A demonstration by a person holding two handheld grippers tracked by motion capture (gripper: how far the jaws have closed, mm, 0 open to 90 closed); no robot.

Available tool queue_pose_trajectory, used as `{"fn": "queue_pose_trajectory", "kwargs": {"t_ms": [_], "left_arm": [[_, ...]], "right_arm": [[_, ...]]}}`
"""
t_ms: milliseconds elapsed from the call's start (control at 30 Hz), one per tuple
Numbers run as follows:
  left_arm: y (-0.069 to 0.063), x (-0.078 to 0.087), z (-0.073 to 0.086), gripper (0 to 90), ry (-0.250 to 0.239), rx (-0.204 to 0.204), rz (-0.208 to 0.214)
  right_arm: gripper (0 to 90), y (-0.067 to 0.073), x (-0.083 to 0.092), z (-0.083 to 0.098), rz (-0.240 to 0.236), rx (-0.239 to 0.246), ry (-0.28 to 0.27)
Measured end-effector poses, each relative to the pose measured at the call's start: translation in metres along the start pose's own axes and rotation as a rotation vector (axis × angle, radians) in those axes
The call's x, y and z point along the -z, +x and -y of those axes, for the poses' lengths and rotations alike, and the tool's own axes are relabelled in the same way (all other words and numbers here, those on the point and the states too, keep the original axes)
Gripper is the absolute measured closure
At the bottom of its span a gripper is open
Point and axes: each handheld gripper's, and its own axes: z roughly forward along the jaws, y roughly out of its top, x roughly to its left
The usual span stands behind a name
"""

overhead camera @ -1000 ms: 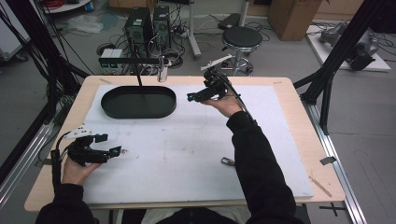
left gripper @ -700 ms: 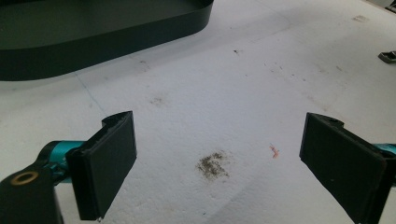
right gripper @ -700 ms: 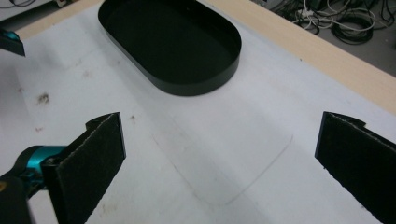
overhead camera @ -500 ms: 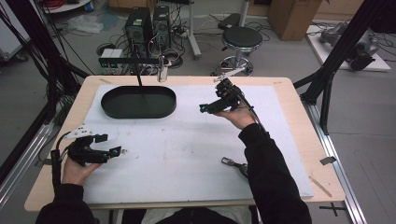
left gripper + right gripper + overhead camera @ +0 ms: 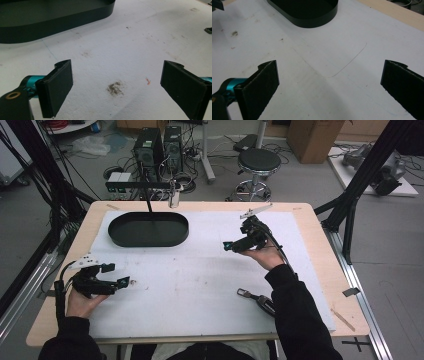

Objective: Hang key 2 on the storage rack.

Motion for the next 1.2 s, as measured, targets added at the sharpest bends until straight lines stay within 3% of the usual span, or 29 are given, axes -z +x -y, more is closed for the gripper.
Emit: {"fn": "queue_pose_trajectory", "kwargs": {"t_ms": [867,1000,1200], "left_arm": [[0.001,0.0,0.0,11.3,0.0,0.0,0.003],[0.0,0.0,0.0,11.3,-0.001,0.003,0.001],[0.001,-0.001,0.0,11.3,0.001,0.003,0.0]], "right_arm": [[1.0,0.016,0.009,0.062,-0.013,-0.024,0.071],[0.9,0.019,0.007,0.074,0.005,-0.009,0.132],[0.9,0.026,0.01,0.092,-0.01,-0.018,0.159]]}}
